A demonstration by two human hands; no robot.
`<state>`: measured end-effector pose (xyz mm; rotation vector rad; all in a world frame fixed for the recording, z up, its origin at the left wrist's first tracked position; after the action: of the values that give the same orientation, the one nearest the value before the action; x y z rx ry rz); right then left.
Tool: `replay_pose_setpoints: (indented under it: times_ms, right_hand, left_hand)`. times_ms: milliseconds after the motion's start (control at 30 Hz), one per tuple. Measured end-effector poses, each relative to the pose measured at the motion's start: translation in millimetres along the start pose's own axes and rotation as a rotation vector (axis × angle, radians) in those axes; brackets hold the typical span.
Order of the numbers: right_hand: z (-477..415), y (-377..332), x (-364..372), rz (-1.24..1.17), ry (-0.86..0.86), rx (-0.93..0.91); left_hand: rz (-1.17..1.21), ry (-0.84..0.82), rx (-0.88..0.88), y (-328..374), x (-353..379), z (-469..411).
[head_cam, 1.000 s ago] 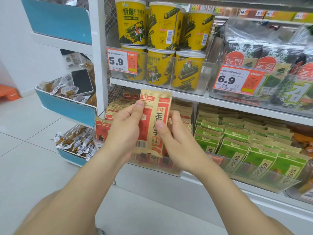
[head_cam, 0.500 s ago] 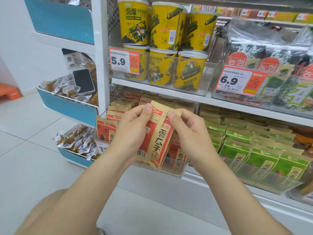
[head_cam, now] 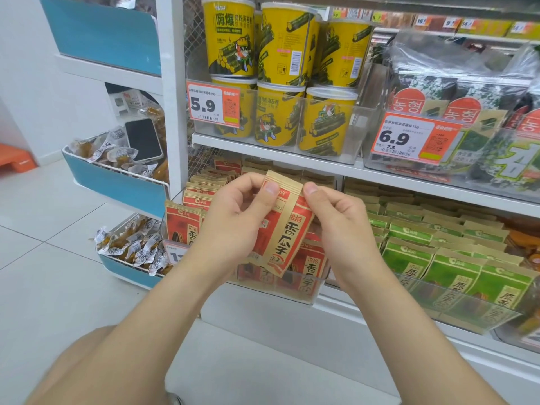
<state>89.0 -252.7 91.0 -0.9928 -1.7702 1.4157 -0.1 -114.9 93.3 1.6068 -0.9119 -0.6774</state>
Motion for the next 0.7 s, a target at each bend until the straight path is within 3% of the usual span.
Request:
replay_pose_setpoints:
  times_ms: [233,500,700]
  right_hand:
    - [1.7,-6.3,-1.2,0.042,0.051,-0.136]
    - [-0.2,7.4,3.3,-0.165,-0.070,0.166]
    - [-1.8,9.3,5.2,-0.216,-0.116,0.196]
  left_hand:
    - [-0.143,-0.062,0.153,6.9,7.5,1.6]
    - [-0.118,-0.117,0.108,6.5,6.2,0.4]
    - [-0.071,-0.070,0.042,3.0,3.1,0.4]
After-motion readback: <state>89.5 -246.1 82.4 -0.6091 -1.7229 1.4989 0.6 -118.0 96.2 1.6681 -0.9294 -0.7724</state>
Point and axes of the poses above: each hand's wrist, its own z-axis away from the middle knuckle, its own x-axis out of the palm, y = z × x, the point moved 7 cm from there along -z, towards the middle knuckle, and after that the axes turned 2 degrees about y, right-handed, at the moved point
